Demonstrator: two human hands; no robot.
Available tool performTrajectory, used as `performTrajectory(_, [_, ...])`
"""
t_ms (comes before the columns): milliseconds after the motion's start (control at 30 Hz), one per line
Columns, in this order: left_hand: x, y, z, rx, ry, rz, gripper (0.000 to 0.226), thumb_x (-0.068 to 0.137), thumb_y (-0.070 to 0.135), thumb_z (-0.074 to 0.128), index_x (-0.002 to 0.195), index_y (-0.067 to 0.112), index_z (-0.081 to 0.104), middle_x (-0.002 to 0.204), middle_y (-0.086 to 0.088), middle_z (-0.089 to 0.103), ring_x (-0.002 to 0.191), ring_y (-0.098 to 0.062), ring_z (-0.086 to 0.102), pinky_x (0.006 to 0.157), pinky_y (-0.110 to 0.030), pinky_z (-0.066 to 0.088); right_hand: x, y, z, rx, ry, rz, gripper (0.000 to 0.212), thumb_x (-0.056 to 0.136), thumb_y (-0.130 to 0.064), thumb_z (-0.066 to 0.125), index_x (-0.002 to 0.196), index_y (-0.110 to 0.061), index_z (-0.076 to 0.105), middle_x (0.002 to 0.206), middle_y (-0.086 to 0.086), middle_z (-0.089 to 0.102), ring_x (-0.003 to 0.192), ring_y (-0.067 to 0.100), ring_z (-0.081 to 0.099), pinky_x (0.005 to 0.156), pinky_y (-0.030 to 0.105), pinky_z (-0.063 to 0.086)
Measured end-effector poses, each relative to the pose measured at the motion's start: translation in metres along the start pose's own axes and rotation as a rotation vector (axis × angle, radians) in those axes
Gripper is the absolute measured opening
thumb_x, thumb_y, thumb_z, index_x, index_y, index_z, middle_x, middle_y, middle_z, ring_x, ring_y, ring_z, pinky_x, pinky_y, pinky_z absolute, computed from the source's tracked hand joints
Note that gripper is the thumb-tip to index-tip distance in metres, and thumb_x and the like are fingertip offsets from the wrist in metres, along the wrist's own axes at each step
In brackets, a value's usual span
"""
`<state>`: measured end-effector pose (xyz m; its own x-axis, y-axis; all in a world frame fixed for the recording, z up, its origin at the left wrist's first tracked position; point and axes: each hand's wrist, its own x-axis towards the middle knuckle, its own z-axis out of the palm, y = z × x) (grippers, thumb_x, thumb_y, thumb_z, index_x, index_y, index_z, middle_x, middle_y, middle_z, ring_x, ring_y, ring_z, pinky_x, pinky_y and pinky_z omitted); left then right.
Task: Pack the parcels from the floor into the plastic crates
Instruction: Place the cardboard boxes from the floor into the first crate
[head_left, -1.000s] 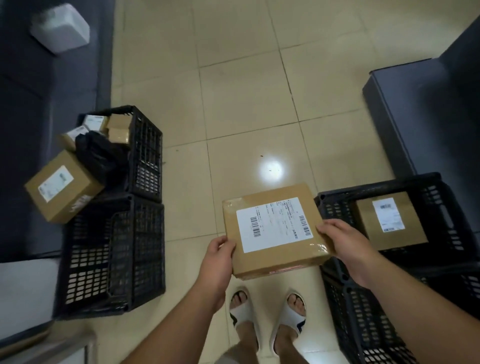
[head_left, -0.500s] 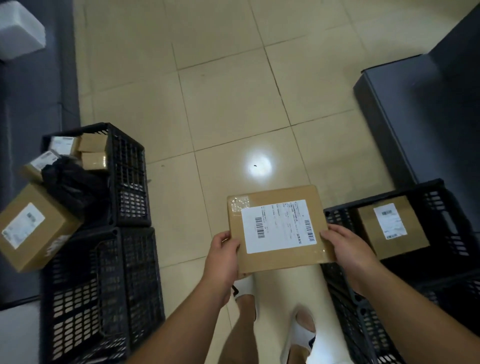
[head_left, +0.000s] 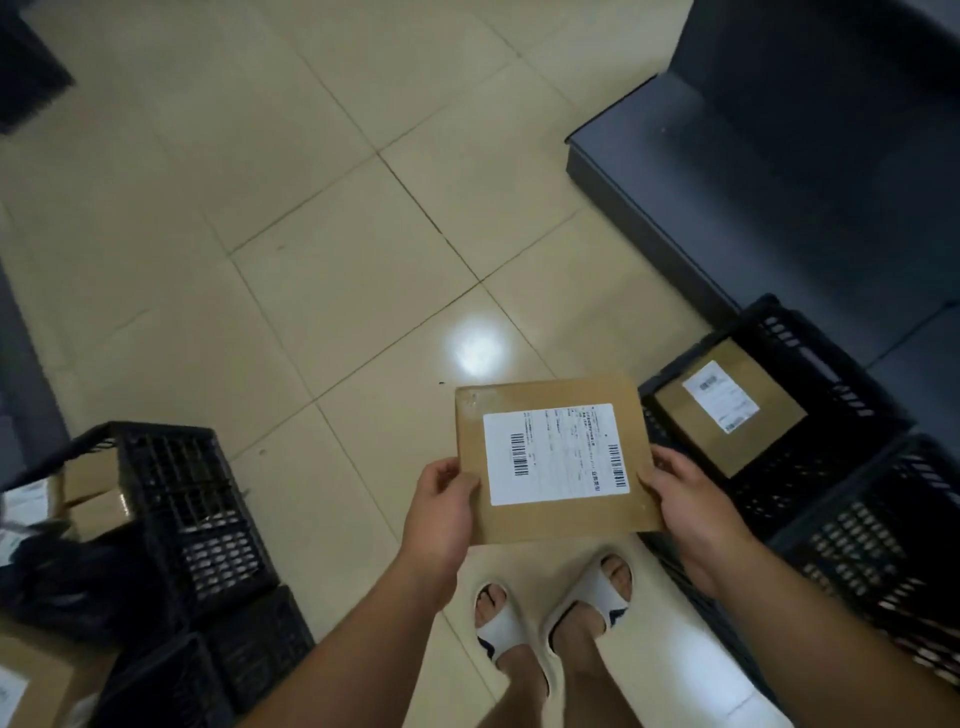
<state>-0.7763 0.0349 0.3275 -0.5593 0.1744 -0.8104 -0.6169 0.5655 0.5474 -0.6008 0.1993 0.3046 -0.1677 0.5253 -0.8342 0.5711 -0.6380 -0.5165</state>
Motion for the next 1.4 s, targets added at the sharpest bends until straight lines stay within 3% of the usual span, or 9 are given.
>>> performTrajectory(333, [-0.004,0.032,0.116,0.236,-0.118,0.009,0.017,0.099,0.016,0.056,0.111,0.022,0.065,0.106,0.000,0.075,0.103,-0.024,0.068,0.080,-0.038,0.053,0.019,0.014,-0.100,0.142,0.168,0.090,0.037,0.103,-0.036,0.052,0.140,-0.035,0.054,0.107,-0.009,0.065,0.104,0.018,0.061,0.098,0.044,0.050])
performTrajectory(500, [-0.006,0.034,0.180,0.312,-0.178,-0.015,0.019,0.097,0.008,0.055,0.112,0.015,0.065,0.108,-0.007,0.074,0.099,-0.026,0.067,0.074,-0.036,0.051,0.031,0.035,-0.146,0.227,0.233,0.186,0.037,0.105,-0.041,0.047,0.139,-0.028,0.053,0.117,0.002,0.064,0.101,0.023,0.062,0.069,0.034,0.048])
performTrajectory(667, [0.005,0.034,0.226,0.464,-0.247,0.011,0.022,0.091,0.006,0.059,0.110,0.015,0.067,0.104,-0.005,0.075,0.097,-0.025,0.069,0.078,-0.037,0.054,0.043,0.053,-0.169,0.269,0.300,0.245,0.023,0.105,-0.044,0.047,0.117,-0.029,0.058,0.102,-0.004,0.063,0.094,0.019,0.059,0.073,0.032,0.046])
performTrajectory(767, [0.024,0.037,0.247,0.641,-0.303,0.016,0.032,0.081,0.011,0.060,0.110,0.020,0.071,0.101,0.000,0.077,0.098,-0.024,0.071,0.083,-0.041,0.059,0.051,0.057,-0.170,0.329,0.332,0.301,0.019,0.103,-0.043,0.049,0.099,-0.030,0.060,0.103,-0.002,0.064,0.100,0.025,0.060,0.089,0.040,0.051])
performTrajectory(900, [0.053,0.037,0.273,0.854,-0.367,0.041,0.041,0.072,0.020,0.055,0.107,0.029,0.073,0.101,0.004,0.077,0.097,-0.022,0.071,0.085,-0.044,0.060,0.068,0.061,-0.169,0.408,0.397,0.363,0.016,0.104,-0.041,0.048,0.092,-0.031,0.054,0.092,-0.007,0.057,0.092,0.021,0.055,0.090,0.039,0.047])
performTrajectory(1033, [0.072,0.041,0.299,1.047,-0.427,0.125,0.040,0.076,0.034,0.051,0.110,0.033,0.071,0.099,0.008,0.075,0.092,-0.019,0.070,0.068,-0.031,0.057,0.089,0.069,-0.161,0.473,0.444,0.394,0.018,0.103,-0.041,0.049,0.095,-0.028,0.059,0.098,-0.002,0.064,0.087,0.019,0.058,0.085,0.038,0.048])
performTrajectory(1200, [0.086,0.037,0.334,1.084,-0.470,0.121,0.027,0.093,0.023,0.055,0.116,0.030,0.066,0.108,0.003,0.070,0.091,-0.018,0.065,0.038,-0.015,0.045,0.117,0.092,-0.149,0.508,0.485,0.412,0.025,0.099,-0.046,0.048,0.115,-0.031,0.061,0.109,-0.002,0.065,0.094,0.020,0.060,0.076,0.034,0.045])
performTrajectory(1300, [0.105,0.022,0.349,1.127,-0.472,0.081,0.027,0.093,0.025,0.058,0.120,0.028,0.062,0.109,0.000,0.068,0.094,-0.023,0.065,0.055,-0.025,0.049,0.138,0.109,-0.144,0.496,0.439,0.464,0.024,0.101,-0.042,0.044,0.116,-0.028,0.056,0.111,0.002,0.064,0.089,0.017,0.059,0.060,0.028,0.041])
performTrajectory(1400, [0.125,0.004,0.361,1.187,-0.473,0.037,0.031,0.091,0.029,0.062,0.122,0.028,0.058,0.109,-0.003,0.067,0.096,-0.028,0.066,0.071,-0.038,0.059,0.160,0.123,-0.141,0.512,0.435,0.484,0.030,0.100,-0.044,0.047,0.122,-0.026,0.056,0.110,0.001,0.064,0.092,0.019,0.061,0.066,0.032,0.045])
